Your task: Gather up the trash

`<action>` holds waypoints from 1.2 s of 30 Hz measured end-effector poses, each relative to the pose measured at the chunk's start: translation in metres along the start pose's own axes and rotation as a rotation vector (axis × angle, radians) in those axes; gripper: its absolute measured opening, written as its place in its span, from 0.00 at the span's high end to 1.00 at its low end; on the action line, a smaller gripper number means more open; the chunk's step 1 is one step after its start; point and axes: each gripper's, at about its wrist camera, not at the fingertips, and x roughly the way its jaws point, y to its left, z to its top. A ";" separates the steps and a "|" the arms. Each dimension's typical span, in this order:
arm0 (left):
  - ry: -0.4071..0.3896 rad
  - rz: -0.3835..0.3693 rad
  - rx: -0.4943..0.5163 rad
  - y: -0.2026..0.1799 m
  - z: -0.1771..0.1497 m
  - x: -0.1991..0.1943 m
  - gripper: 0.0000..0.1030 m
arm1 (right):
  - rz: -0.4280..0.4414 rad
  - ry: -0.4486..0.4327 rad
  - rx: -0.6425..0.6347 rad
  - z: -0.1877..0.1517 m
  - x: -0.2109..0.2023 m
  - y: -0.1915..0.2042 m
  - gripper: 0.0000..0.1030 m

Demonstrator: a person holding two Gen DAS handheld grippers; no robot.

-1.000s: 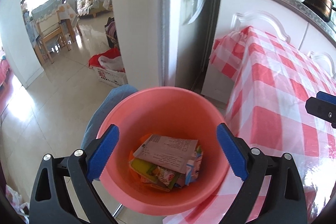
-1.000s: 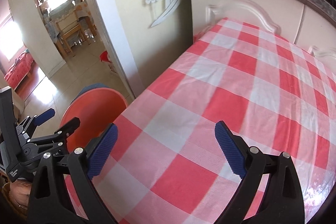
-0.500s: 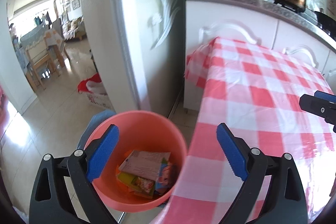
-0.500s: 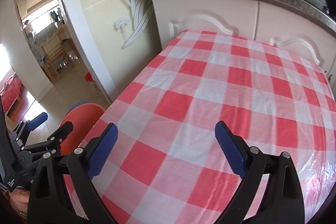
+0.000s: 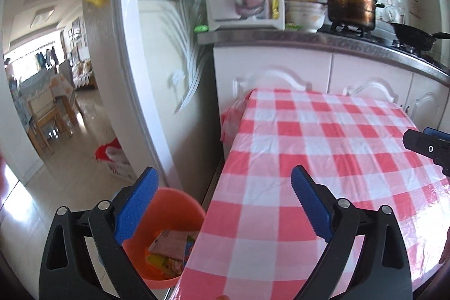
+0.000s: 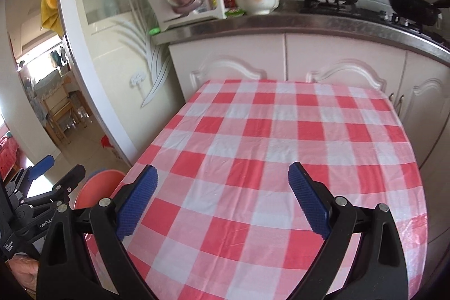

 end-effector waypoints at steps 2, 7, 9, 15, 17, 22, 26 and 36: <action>-0.029 -0.013 0.011 -0.010 0.006 -0.010 0.08 | -0.015 -0.033 0.006 0.001 -0.016 -0.006 0.08; -0.096 -0.043 0.028 -0.031 0.023 -0.033 0.08 | -0.062 -0.109 0.007 0.002 -0.052 -0.019 0.08; -0.126 -0.071 0.020 -0.039 0.030 -0.044 0.08 | -0.087 -0.145 0.010 0.003 -0.068 -0.024 0.08; -0.173 -0.170 -0.016 -0.062 0.051 -0.068 0.08 | -0.178 -0.238 0.016 0.006 -0.111 -0.040 0.07; -0.184 -0.193 -0.009 -0.071 0.055 -0.076 0.08 | -0.204 -0.271 0.021 0.007 -0.127 -0.045 0.06; -0.208 -0.218 0.035 -0.093 0.062 -0.089 0.08 | -0.258 -0.344 0.014 0.006 -0.158 -0.051 0.04; -0.224 -0.231 0.042 -0.101 0.064 -0.098 0.08 | -0.264 -0.378 0.017 0.006 -0.174 -0.054 0.04; -0.248 -0.224 0.054 -0.107 0.064 -0.112 0.05 | -0.267 -0.429 0.014 0.006 -0.192 -0.050 0.04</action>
